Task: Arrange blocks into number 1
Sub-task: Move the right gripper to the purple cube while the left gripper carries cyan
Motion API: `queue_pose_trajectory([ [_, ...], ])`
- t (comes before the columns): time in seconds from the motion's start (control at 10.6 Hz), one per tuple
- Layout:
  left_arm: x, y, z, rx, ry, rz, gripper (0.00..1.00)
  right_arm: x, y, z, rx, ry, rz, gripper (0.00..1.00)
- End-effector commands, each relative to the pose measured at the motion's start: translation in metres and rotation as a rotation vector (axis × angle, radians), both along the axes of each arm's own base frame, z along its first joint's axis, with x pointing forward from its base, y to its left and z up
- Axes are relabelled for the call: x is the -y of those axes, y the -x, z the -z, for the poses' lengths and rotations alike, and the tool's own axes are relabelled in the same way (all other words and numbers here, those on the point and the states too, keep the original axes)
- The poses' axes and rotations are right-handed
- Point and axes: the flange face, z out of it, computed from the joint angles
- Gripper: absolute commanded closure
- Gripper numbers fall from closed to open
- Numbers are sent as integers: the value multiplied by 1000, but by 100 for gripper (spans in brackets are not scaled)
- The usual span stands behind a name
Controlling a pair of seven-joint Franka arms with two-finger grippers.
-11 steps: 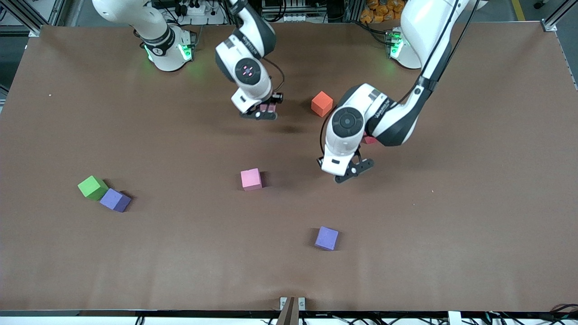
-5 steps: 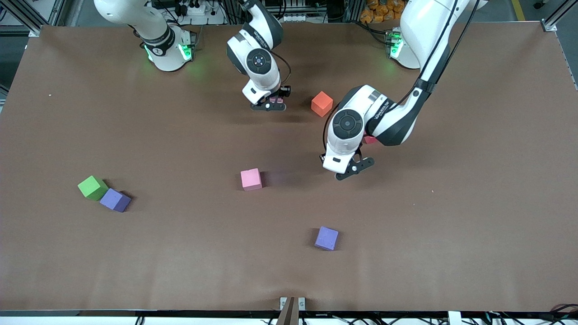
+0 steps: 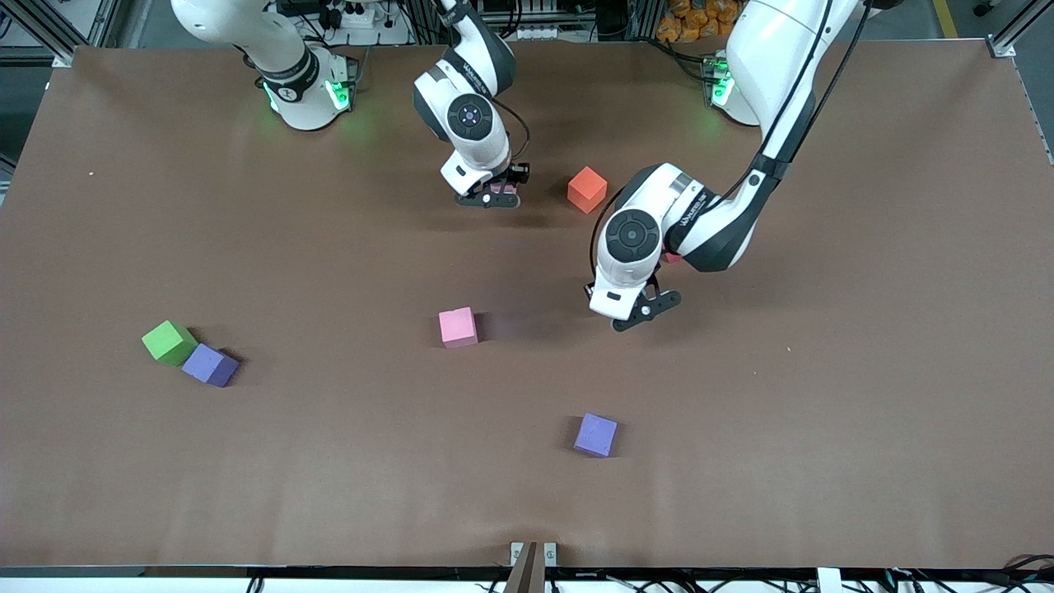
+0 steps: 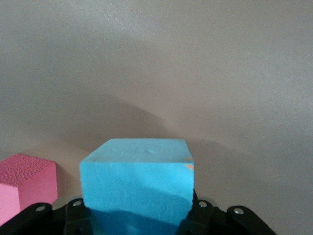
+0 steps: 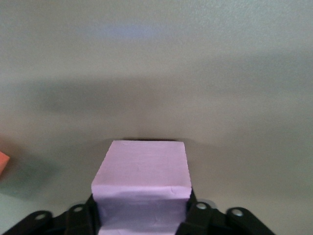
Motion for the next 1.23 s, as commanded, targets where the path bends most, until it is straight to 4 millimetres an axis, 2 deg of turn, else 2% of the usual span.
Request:
queue_pose_trajectory([
  [0.0, 0, -3, -2, 4, 21, 13, 100, 2, -17, -10, -14, -17, 47, 0],
  [0.19, 0, -4, -1, 10, 26, 11, 100, -5, -32, -33, -38, -31, 41, 0],
  [0.38, 11, -2, -15, 55, 45, -57, 100, 9, -66, -90, -62, -40, 37, 0],
  [0.47, 28, 11, -19, 59, 50, -49, 100, 25, -90, -121, -59, -25, 30, 0],
  [0.66, 67, 38, -20, 82, 77, 5, 100, 59, -138, -169, -35, 9, -2, 0],
  [0.76, 89, 54, -20, 104, 100, 5, 100, 80, -165, -186, -5, -3, -26, 0],
  [0.85, 116, 78, -20, 122, 109, -3, 100, 112, -194, -197, 27, -29, -47, 0],
  [0.95, 133, 96, -22, 150, 93, 36, 100, 144, -219, -202, 51, -51, -80, 0],
  [1.13, 166, 136, -15, 179, 76, 151, 100, 235, -263, -208, 87, -28, -86, 0],
])
